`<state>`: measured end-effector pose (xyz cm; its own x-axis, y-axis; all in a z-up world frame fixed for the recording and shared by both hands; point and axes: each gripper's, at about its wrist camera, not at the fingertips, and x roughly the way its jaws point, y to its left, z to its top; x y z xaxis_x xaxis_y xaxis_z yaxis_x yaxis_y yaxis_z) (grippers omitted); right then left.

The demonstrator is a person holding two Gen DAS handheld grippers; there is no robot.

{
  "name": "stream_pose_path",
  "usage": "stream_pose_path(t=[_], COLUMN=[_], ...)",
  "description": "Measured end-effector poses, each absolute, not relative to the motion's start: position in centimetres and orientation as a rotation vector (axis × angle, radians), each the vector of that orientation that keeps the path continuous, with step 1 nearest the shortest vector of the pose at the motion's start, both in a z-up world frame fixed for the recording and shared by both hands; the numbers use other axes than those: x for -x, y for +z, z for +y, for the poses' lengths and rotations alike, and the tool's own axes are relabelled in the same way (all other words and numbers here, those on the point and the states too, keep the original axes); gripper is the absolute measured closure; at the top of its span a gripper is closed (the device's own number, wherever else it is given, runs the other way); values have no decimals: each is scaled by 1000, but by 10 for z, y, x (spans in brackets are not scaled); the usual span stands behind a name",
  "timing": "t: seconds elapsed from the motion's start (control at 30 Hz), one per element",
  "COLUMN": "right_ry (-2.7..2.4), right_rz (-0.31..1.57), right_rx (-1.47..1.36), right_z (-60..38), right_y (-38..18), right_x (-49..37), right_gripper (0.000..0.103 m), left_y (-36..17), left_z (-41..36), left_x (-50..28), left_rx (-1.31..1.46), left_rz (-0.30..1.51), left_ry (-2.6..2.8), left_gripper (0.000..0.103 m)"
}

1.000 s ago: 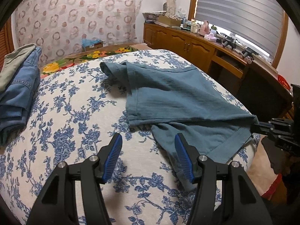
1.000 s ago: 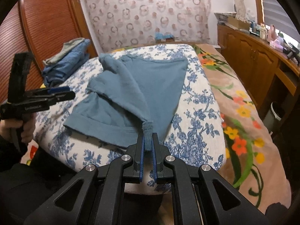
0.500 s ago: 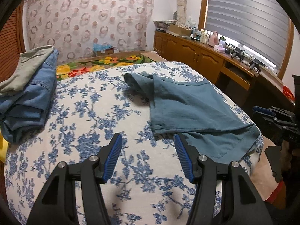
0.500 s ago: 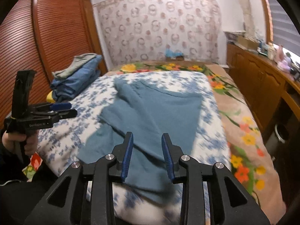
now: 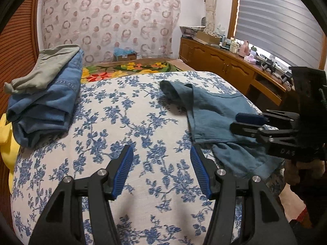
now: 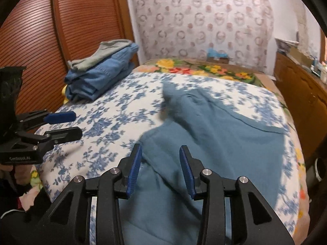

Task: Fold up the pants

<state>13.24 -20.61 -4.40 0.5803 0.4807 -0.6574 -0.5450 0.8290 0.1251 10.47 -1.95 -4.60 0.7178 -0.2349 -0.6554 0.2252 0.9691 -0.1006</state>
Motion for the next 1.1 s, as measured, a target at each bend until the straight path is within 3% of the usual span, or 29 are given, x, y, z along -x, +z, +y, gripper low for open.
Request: stream_pose_path(t=[0.53,0.93,1.1], right_ry=[669,609,579], right_rz=[856,849,788], right_rx=[243,283,225], right_z=[-150,-150,-172], right_y=[-76,-80,-59], right_x=[-155,-162,-165], right_gripper=[69,102,103], left_y=[-59,-63,-65], left_z=[2,4,-2], left_x=[-101,-100,-102], left_rx=[55,62,51], left_rz=[742,751,757], left_ry=[-230,-227,-240], left_gripper=[46,45,45])
